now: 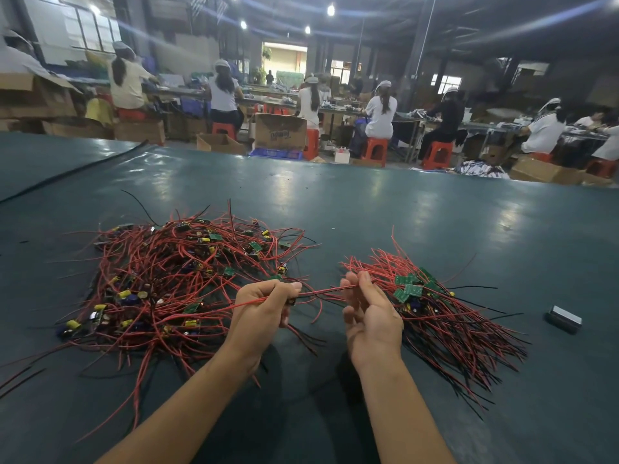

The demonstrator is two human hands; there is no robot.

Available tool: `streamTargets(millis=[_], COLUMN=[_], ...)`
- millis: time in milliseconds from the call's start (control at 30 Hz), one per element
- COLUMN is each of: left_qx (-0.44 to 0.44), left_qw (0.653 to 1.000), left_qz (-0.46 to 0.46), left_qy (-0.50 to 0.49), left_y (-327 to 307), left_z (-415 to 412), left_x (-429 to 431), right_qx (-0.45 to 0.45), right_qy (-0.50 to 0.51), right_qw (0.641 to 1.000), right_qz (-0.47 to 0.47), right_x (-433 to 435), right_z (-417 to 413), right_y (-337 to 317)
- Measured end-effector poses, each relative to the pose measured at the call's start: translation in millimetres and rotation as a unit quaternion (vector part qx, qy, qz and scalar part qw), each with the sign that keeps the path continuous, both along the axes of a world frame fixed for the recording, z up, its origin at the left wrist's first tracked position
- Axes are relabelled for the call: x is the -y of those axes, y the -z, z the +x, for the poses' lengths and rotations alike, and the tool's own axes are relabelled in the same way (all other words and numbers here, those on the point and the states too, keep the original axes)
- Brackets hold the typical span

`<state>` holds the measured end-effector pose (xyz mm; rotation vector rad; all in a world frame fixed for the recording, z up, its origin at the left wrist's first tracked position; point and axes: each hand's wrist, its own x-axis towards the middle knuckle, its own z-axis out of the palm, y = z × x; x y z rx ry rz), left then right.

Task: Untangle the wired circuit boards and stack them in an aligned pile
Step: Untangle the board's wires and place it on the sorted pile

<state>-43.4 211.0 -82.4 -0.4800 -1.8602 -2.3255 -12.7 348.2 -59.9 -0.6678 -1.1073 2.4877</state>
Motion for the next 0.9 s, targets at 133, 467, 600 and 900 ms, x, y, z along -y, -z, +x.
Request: streamTargets(millis=[133,467,600,900], left_qx=[0.031,0.084,0.064,0.006], left_qw=[0.998,0.986,0.993,0.998], left_qz=[0.036,0.122,0.075,-0.046], left_qy=[-0.029,-0.074,-0.066,0.049], left_y=[-1.3,-16.3,-14.5,0.6], left_z=[-4.8,-16.6,-16.5,-5.8], left_x=[2.7,37.0,34.1,10.9], right_qx=[-0.021,-0.027,-0.015,-0.018], right_qy=[0.001,0.115,0.041,-0.146], right_qw=[1.000,0.991,0.999,0.973], right_qz=[-0.013,-0.056,0.005,0.175], right_x=[1.9,-42.9,-26.6,47.2], right_z=[1.8,-1.3,-1.8,6.2], right_y=[0.0,8.1,7.5,14.6])
